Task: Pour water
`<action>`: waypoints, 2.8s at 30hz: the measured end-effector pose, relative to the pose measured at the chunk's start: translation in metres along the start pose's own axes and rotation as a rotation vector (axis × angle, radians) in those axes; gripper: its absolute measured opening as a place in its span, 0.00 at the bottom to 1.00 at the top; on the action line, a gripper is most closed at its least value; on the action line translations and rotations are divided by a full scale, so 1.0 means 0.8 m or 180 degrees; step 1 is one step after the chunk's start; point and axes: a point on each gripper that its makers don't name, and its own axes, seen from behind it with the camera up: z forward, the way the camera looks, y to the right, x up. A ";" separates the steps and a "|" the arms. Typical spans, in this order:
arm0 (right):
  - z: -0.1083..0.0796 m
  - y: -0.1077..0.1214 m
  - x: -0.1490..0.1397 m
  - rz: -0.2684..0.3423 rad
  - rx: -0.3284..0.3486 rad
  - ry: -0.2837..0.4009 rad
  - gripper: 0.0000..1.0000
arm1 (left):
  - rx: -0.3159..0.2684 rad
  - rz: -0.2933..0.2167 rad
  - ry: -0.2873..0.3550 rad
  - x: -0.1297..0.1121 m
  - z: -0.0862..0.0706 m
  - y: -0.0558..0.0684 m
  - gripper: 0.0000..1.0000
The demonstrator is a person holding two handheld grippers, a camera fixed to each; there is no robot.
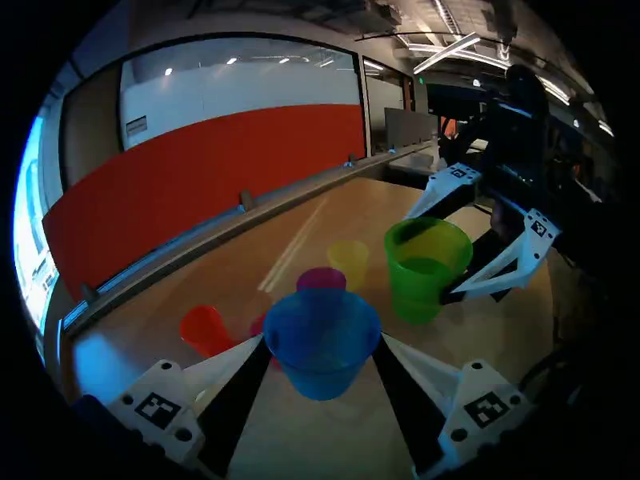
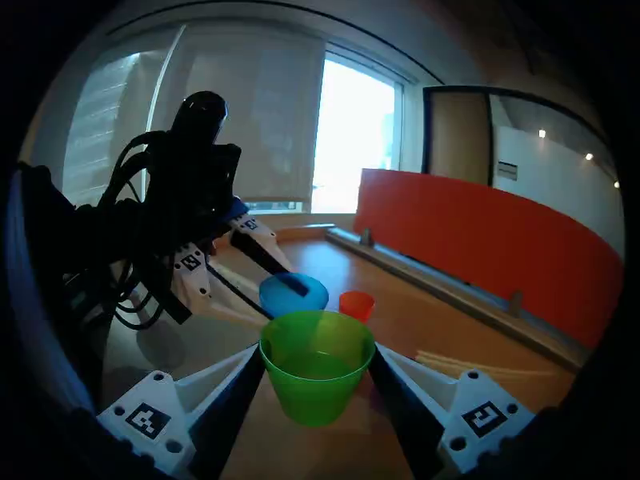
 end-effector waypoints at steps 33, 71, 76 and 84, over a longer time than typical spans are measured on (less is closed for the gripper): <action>0.027 0.033 -0.107 0.0008 0.0055 -0.0727 0.91 | -0.0113 0.0038 -0.0703 -0.110 0.043 -0.011 0.87; 0.039 0.052 -0.167 0.0085 -0.0050 -0.0975 0.92 | -0.0145 -0.0136 -0.0767 -0.139 0.049 -0.028 0.87; 0.035 0.055 -0.170 0.0126 -0.0078 -0.0967 0.93 | -0.0164 -0.0121 -0.0798 -0.142 0.049 -0.025 0.88; 0.031 0.056 -0.164 0.0143 -0.0101 -0.0918 0.99 | -0.0172 -0.0119 -0.0850 -0.147 0.049 -0.024 0.92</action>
